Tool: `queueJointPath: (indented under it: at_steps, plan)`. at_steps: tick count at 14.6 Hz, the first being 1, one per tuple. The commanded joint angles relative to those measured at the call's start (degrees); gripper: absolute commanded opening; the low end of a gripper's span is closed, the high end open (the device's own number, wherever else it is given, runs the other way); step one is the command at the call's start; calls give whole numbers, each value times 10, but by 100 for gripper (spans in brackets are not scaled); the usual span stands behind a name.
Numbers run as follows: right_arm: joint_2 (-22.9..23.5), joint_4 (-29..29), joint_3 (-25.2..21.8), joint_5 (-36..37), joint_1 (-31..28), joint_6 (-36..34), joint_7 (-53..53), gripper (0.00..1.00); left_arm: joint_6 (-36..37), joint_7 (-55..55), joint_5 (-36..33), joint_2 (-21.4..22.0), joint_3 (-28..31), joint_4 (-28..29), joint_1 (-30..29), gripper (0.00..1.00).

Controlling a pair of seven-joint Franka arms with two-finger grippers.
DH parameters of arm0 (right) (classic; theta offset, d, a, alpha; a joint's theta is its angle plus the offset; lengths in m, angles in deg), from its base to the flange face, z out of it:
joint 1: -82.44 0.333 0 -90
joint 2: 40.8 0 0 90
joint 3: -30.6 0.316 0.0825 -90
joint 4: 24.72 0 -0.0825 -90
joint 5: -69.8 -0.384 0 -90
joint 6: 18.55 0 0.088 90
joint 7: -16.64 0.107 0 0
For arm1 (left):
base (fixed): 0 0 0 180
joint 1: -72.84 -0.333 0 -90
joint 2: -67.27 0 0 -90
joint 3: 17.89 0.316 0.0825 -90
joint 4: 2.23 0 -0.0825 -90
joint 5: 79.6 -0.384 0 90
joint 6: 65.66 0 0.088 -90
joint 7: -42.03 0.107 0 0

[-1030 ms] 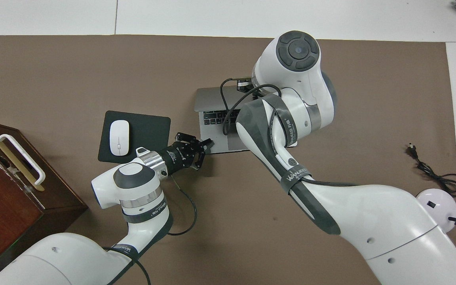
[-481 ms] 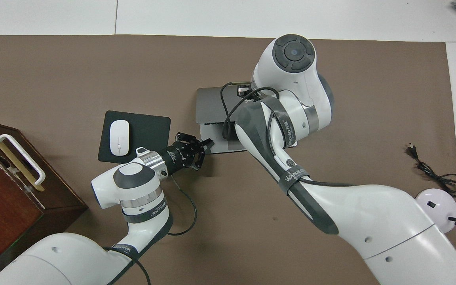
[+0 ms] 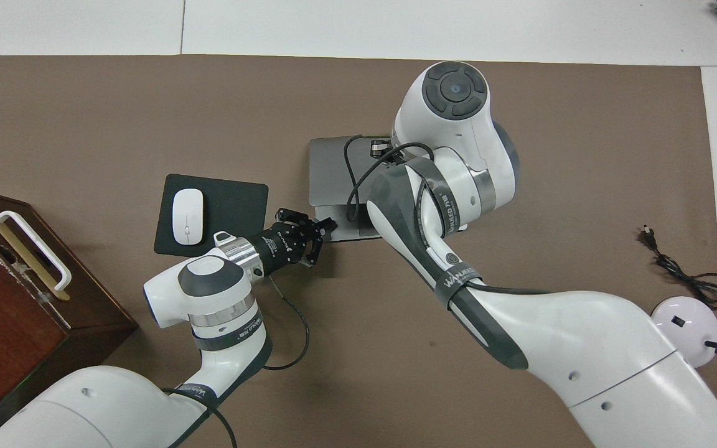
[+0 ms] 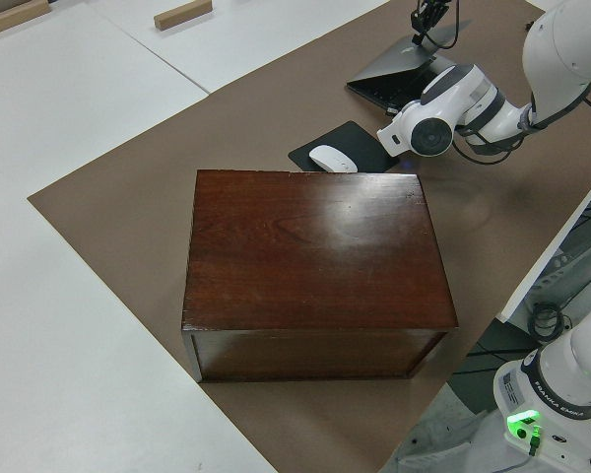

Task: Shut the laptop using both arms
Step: 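Press the lid fully shut onto the laptop base with the right gripper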

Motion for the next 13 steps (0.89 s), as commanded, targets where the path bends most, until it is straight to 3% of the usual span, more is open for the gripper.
queueJointPath:
  at_steps: [1,13]
  plan:
    - [-2,10,7,-6,-3,-2,18,0,6,19,12,-25,2,-10,-4,0]
    - [-3,44,7,-21,-4,2,17,0,5,19,12,-25,3,-10,-4,0]
